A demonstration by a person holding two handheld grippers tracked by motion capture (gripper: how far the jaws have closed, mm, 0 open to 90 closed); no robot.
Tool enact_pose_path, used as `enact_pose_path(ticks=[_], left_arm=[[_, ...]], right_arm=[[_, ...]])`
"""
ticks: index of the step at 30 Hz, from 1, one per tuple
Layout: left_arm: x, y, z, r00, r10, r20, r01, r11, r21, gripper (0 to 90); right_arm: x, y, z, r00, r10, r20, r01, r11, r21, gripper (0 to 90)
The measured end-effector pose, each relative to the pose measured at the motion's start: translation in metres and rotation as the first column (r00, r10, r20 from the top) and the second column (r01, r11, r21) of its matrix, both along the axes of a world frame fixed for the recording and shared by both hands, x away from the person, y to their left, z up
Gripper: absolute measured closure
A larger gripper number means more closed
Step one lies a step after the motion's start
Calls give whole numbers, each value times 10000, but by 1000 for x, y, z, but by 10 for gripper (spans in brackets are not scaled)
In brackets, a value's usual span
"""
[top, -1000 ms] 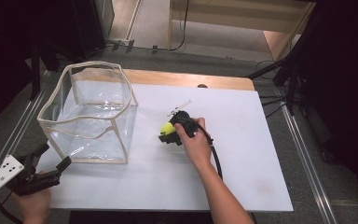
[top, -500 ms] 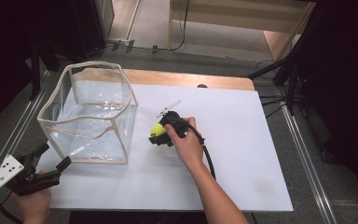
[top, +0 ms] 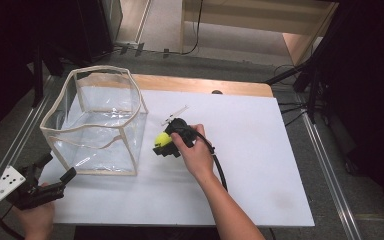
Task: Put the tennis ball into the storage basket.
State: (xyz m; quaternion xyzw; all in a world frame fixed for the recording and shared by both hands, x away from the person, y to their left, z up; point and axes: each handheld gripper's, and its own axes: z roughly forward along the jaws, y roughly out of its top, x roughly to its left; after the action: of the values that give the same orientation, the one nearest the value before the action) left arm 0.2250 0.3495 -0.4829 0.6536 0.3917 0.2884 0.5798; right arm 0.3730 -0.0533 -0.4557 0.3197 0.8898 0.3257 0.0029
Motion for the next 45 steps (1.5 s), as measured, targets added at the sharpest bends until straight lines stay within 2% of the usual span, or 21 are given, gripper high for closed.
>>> enact_pose_path(ticks=[12,18,31,45], left_arm=[[0,0,0,10000,-9,11,9,10000,-30,65],[0,0,0,10000,-6,18,6,10000,-56,65],[0,0,0,10000,-10,11,10,10000,-53,65],[0,0,0,10000,-7,9,7,10000,-19,65]], right_arm=[[-5,12,16,9985,525,138,-526,9985,122,237],[-6,14,28,9965,748,374,-758,9967,277,237],[-9,14,55,9941,863,659,-888,9954,367,237],[-11,13,75,9917,951,864,-996,9939,485,238]])
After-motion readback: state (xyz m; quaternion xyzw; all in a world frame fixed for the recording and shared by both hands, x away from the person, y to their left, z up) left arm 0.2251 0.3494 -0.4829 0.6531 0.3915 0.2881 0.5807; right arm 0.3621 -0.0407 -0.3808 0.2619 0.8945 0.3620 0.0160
